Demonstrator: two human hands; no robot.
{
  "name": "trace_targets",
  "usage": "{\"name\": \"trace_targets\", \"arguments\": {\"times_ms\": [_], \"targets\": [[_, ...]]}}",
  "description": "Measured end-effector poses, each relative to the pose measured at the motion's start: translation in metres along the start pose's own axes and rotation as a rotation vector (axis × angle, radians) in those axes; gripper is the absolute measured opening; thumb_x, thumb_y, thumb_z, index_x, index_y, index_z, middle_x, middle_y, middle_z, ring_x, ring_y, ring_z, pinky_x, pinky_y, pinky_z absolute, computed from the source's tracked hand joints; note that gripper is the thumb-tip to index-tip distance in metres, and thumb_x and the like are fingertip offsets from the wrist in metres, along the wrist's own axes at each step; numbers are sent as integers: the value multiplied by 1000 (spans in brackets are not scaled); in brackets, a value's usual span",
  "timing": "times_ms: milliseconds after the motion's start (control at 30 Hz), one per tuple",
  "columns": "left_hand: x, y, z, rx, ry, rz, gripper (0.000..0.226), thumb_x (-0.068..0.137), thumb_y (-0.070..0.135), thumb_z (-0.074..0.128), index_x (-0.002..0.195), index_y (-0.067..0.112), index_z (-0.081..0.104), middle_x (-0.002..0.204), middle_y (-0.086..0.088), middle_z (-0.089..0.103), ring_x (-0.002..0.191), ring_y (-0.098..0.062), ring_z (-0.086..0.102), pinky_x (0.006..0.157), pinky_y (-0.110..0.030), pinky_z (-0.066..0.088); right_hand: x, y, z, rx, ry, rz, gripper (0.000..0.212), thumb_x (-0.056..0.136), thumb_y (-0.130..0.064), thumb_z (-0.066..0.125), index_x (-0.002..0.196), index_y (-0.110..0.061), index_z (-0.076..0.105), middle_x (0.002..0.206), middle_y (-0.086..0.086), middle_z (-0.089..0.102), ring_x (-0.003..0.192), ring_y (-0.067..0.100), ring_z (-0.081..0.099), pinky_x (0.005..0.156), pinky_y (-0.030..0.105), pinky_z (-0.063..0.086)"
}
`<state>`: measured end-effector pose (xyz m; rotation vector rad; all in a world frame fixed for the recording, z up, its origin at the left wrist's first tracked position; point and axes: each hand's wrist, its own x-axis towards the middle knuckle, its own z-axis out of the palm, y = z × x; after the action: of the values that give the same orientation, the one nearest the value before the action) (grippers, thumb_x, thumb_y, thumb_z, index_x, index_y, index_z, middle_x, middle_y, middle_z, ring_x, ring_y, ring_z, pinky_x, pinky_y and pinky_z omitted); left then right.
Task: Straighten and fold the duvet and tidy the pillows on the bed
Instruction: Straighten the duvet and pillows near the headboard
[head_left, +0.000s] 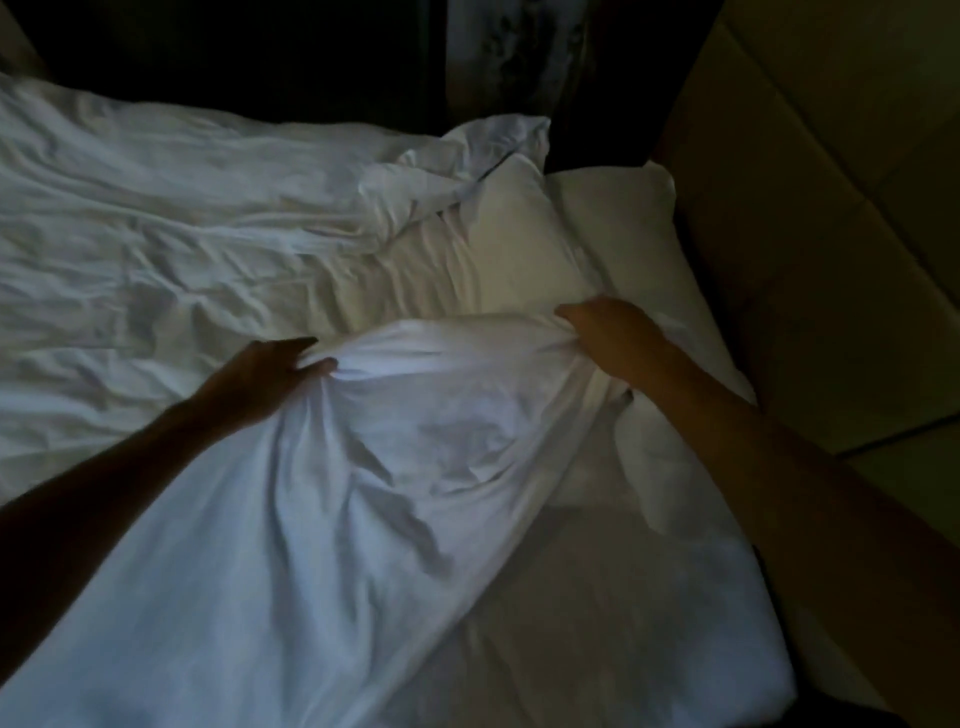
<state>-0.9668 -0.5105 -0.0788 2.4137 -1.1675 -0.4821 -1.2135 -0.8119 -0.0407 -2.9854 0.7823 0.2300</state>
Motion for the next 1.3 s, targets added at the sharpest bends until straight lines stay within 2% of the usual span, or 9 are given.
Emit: {"name": "trace_targets", "arguments": {"times_ms": [200,333,500,633,700,800,1000,1133,1300], "targets": [[115,-54,-48,69,-14,-101,41,94,40,50,122,13,61,119,-18,65,111,-34,60,91,-39,43,155,-21,-22,-296,35,-3,38,95,-15,41,132,-18,50,127,15,53,121,34,44,106,49,26],[162,-93,-21,161,-90,-226,58,91,56,42,130,15,53,127,-20,60,116,-37,55,98,-44,44,214,-39,33,-269,27,27,34,89,-15,53,123,-16,51,124,12,54,118,33,46,102,46,31],[164,-127,88,217,-185,-288,47,97,46,38,133,16,45,126,-19,58,114,-36,56,93,-43,44,229,-48,161,-336,-31,8,35,62,-18,78,92,-13,60,90,12,62,86,33,60,82,41,42],[158,-168,154,253,-124,-234,42,96,44,44,128,17,46,115,-17,64,94,-41,64,81,-48,51,235,-39,227,-299,166,-76,12,69,-14,61,79,-8,59,74,14,58,70,31,59,72,41,30],[160,-187,171,308,-83,-163,39,94,44,46,122,17,49,103,-17,67,78,-42,66,72,-49,53,243,-36,246,-309,279,-95,11,72,-16,54,78,-8,58,73,14,59,69,31,59,71,40,31],[162,-190,170,284,-51,-121,39,92,45,46,116,14,50,95,-18,67,73,-43,65,62,-46,51,250,-39,257,-319,236,-61,17,74,-18,49,77,-6,60,72,15,61,68,31,61,71,41,31],[107,-195,125,228,21,-192,43,87,48,46,115,15,46,109,-16,63,97,-37,60,84,-44,46,227,-86,220,7,101,65,37,85,-27,42,105,-3,60,102,26,62,95,44,59,86,49,42],[24,-233,76,329,60,-220,59,83,57,32,119,13,48,111,-11,63,97,-33,59,81,-44,43,214,-209,196,233,34,-235,61,82,-43,30,121,-5,57,120,21,60,110,40,56,94,49,41],[-99,-285,44,348,84,-261,66,83,65,40,123,13,46,112,-6,61,98,-31,58,82,-43,43,167,-400,204,187,43,-697,70,76,-54,48,129,-9,53,129,14,57,119,34,54,99,49,41]]}}
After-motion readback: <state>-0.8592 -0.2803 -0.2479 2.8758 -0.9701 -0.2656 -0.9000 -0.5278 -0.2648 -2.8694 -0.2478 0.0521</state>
